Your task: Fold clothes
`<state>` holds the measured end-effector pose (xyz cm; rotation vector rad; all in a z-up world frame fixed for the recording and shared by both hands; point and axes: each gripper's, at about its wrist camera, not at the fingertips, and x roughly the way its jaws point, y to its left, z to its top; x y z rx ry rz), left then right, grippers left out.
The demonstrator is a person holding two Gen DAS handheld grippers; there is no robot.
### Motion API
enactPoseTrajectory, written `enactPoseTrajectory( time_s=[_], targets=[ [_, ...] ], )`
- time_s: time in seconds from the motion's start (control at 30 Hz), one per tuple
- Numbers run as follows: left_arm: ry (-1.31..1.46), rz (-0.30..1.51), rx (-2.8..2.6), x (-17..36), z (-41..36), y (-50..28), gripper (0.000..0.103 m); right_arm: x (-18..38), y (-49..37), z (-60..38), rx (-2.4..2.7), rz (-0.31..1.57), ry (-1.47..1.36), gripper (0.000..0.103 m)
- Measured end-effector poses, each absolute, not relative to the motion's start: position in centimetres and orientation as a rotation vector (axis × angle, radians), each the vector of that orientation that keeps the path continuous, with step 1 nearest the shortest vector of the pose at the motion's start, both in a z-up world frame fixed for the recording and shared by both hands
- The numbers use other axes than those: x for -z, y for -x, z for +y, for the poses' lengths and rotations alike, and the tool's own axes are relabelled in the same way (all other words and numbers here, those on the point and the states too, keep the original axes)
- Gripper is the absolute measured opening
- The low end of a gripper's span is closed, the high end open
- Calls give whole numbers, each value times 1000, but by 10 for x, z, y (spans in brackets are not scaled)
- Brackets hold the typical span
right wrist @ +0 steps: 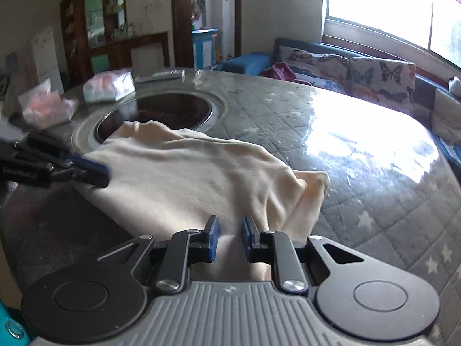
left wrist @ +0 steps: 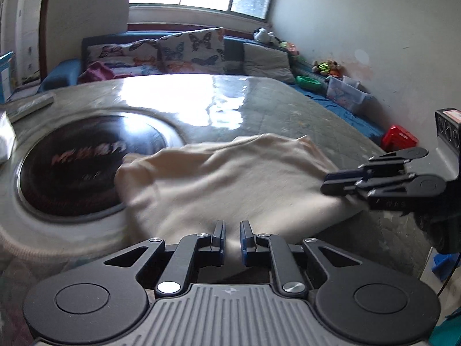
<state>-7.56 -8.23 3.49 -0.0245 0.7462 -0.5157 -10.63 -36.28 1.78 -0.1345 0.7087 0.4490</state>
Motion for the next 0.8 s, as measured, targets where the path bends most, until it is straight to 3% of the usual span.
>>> enactPoseTrajectory(
  time_s=[0.8],
  targets=[
    [76,714,463,-49,-56,83,12,-24,117,-343,-518,678,186,20]
  ],
)
